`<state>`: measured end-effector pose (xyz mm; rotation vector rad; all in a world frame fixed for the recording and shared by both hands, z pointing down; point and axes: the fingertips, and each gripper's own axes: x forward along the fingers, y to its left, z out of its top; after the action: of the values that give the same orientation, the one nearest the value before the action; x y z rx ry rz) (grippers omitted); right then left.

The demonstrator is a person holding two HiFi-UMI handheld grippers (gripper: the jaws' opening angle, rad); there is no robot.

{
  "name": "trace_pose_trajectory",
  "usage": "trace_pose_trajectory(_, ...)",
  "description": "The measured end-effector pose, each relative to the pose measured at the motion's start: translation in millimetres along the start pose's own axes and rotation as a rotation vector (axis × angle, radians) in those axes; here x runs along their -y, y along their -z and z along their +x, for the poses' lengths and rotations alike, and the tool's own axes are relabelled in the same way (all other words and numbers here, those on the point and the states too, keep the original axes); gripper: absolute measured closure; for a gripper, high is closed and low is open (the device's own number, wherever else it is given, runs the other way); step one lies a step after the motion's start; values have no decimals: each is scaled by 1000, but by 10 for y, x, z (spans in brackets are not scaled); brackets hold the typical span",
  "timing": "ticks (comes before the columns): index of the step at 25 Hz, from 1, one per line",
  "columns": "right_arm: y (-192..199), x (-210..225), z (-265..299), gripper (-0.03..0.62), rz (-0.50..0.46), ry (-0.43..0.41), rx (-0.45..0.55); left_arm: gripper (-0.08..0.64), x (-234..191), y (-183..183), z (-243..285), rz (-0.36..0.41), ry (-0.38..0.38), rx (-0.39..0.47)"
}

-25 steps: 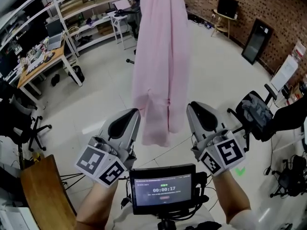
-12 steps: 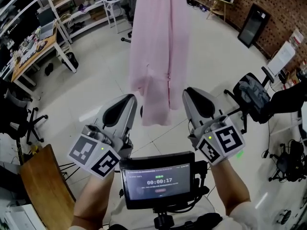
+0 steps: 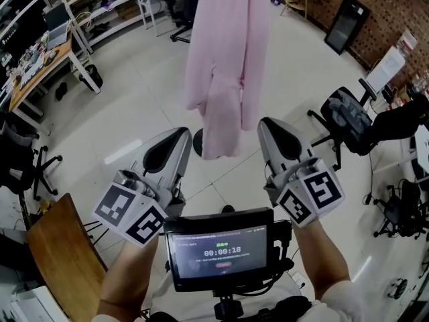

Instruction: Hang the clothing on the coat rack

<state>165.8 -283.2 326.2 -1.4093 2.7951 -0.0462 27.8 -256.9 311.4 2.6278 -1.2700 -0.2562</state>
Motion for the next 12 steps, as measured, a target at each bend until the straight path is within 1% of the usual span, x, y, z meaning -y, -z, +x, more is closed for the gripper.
trace_pose_trajectory(6,40,-169,-188,586,-19,-3,-25,557,128,53,-118,-13,39,-10)
trace_pose_trajectory(9,121,-146,-261,586,-59,38,-59,557,177,85,-125,-18,59,-13)
trace_pose_trajectory(12,208,-120,-365,586,-55,87,-81,557,224,160,-173,-24,71,-28)
